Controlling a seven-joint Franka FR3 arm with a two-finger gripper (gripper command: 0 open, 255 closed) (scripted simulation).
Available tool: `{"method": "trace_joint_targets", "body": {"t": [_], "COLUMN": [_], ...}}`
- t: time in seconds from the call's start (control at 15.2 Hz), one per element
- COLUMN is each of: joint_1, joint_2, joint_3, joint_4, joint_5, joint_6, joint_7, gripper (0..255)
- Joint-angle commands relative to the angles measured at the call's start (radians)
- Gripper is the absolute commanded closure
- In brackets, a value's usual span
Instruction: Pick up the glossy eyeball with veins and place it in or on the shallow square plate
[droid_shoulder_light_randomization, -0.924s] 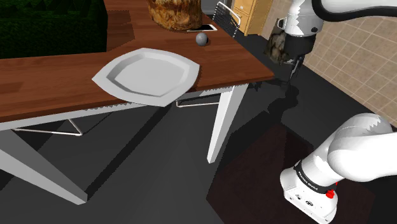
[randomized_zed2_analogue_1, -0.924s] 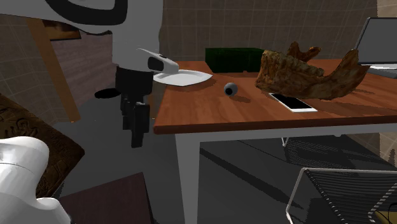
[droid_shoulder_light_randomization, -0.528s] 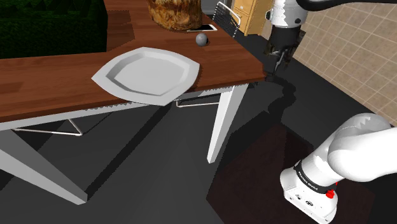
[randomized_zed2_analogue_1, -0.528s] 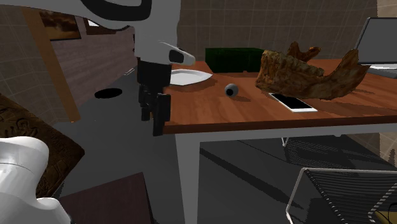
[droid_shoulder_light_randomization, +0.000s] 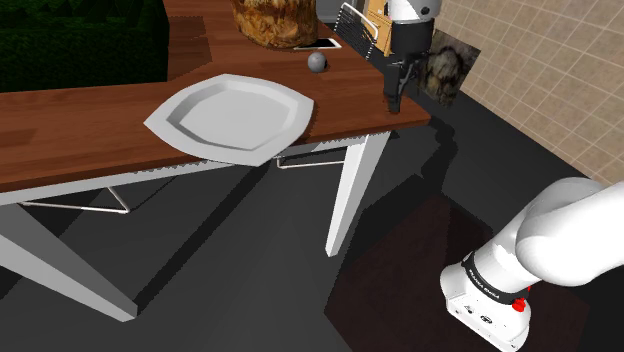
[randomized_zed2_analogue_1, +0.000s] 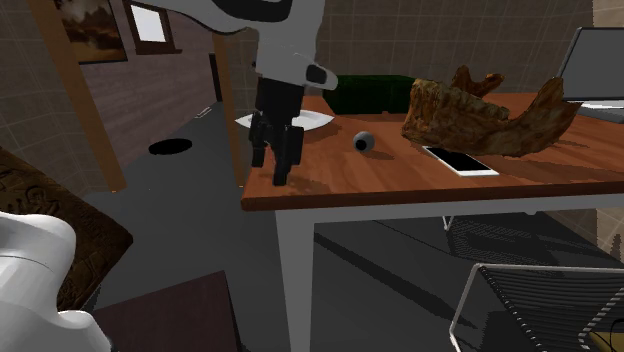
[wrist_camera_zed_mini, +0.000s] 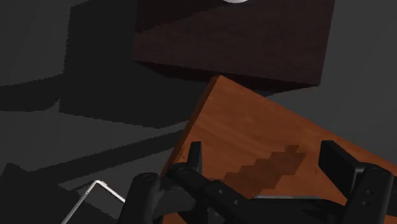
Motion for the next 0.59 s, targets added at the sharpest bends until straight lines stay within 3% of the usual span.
{"method": "trace_joint_targets", "body": {"t": [0.0,0.53], "joint_1": [-0.005,0.005], "joint_2": [0.085,0.351], "joint_3": [-0.002,0.018], "joint_4": [0.080,0.423], "joint_5": [-0.004,-0.002], "joint_6": [0.137,0.126], "joint_7": [0.000,0.040], "gripper": [0,0]}}
